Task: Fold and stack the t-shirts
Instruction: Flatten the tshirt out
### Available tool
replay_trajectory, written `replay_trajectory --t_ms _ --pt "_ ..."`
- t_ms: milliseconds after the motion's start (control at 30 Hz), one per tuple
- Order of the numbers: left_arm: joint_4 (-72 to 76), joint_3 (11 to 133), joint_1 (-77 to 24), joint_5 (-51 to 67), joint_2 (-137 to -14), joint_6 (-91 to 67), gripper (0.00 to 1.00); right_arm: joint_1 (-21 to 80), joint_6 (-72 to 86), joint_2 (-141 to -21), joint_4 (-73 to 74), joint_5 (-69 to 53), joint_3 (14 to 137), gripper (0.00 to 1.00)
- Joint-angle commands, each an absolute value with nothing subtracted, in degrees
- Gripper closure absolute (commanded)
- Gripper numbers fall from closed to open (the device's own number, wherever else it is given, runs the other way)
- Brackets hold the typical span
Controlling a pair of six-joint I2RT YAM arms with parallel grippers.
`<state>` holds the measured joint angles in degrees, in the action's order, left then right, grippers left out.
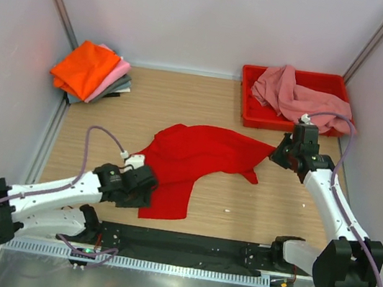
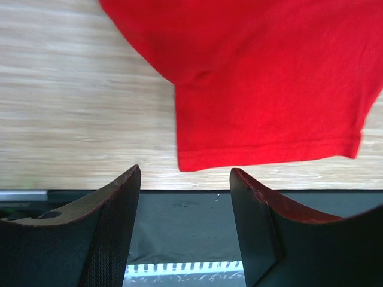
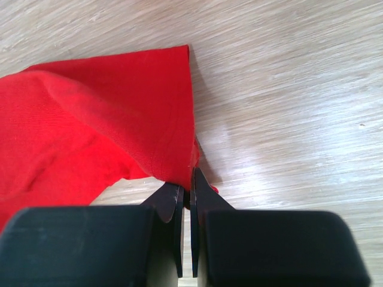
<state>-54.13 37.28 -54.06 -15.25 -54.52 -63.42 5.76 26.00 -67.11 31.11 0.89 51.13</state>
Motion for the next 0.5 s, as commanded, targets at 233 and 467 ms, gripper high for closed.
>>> replay_trajectory --t_ms 233,467 --pt "-45.7 37.1 -65.6 -20.0 -73.5 -73.4 0.37 5.8 25.1 -65.9 30.5 -2.1 51.3 0.99" --pt "-45.6 39.1 -66.9 -22.1 -80.1 -74.2 0.54 5.8 25.0 -66.1 30.5 -2.6 51.2 0.99"
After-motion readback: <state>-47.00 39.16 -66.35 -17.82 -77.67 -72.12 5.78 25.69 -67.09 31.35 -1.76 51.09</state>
